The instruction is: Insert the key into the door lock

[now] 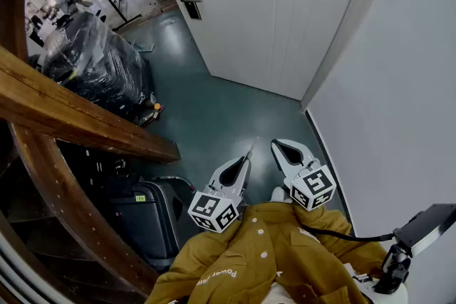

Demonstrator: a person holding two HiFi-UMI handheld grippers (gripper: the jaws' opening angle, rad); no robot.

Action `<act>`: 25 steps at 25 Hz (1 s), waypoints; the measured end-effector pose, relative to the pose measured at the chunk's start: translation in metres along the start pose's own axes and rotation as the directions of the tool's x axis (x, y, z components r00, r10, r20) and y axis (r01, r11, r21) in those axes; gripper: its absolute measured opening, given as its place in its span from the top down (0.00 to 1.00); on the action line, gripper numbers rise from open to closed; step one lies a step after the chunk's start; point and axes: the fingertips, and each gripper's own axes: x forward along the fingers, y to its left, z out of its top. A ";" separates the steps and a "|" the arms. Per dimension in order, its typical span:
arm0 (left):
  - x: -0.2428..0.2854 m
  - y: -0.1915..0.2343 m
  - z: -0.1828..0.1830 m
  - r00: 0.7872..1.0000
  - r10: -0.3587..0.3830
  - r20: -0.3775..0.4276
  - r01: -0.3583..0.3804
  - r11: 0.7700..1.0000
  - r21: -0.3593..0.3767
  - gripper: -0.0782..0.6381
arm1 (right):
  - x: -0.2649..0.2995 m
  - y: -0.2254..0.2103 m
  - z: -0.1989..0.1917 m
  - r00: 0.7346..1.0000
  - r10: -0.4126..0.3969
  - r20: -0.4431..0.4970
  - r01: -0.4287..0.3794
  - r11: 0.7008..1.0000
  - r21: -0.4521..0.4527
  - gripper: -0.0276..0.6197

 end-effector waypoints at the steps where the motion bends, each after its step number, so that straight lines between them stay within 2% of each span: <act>1: 0.001 0.001 0.000 1.000 0.000 -0.002 0.000 1.000 0.003 0.86 | 0.001 0.000 0.000 1.000 0.000 0.001 0.000 1.000 0.000 0.95; 12: 0.006 -0.001 -0.006 1.000 0.013 -0.005 -0.013 1.000 0.004 0.86 | -0.006 -0.001 -0.004 1.000 0.010 -0.010 -0.010 1.000 0.003 0.95; 16: 0.010 0.003 -0.011 0.999 0.053 0.000 -0.053 0.999 0.003 0.86 | -0.014 -0.008 -0.005 0.999 0.033 0.001 -0.033 0.999 0.039 0.95; 19: 0.018 0.007 -0.013 0.996 0.092 0.006 -0.092 0.996 0.001 0.86 | -0.022 -0.024 -0.005 0.999 0.034 -0.009 -0.034 0.999 0.040 0.91; 25: 0.029 0.015 -0.021 0.987 0.162 0.016 -0.162 0.986 -0.028 0.86 | -0.016 -0.052 -0.009 0.997 0.073 -0.023 -0.073 0.997 0.039 0.89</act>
